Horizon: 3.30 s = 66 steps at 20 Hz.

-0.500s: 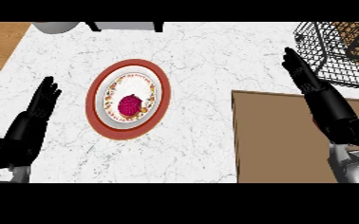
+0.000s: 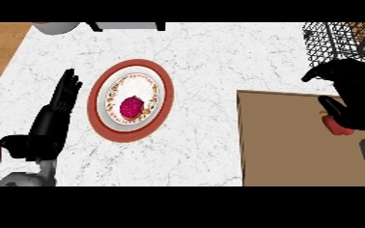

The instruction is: Pick the bell pepper from the tray and place it in the tiered basket

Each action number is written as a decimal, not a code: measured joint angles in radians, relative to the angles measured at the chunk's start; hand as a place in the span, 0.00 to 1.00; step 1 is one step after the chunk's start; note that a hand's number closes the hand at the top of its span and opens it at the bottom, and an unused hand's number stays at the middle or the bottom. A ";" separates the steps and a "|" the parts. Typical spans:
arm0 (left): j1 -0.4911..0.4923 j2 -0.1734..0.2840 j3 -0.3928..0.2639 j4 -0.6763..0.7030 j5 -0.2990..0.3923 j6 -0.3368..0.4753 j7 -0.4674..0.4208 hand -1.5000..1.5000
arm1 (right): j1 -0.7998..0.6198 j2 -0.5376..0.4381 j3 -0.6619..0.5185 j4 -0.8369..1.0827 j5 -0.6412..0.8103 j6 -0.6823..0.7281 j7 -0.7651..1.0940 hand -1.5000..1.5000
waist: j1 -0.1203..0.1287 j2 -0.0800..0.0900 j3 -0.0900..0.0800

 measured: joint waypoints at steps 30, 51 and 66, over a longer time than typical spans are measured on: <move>-0.096 -0.131 -0.103 0.054 -0.106 0.115 0.070 0.50 | -0.133 -0.508 -0.430 -0.272 0.175 0.711 0.056 0.00 | -0.007 -0.018 -0.001; -0.128 -0.161 -0.119 0.051 -0.140 0.128 0.109 0.50 | 0.113 -0.464 -0.403 -0.625 0.665 0.661 -0.078 0.00 | 0.011 -0.014 -0.003; -0.137 -0.162 -0.103 0.063 -0.148 0.118 0.110 0.50 | 0.324 -0.614 -0.224 -0.510 1.128 0.185 -0.524 0.00 | 0.013 -0.015 -0.005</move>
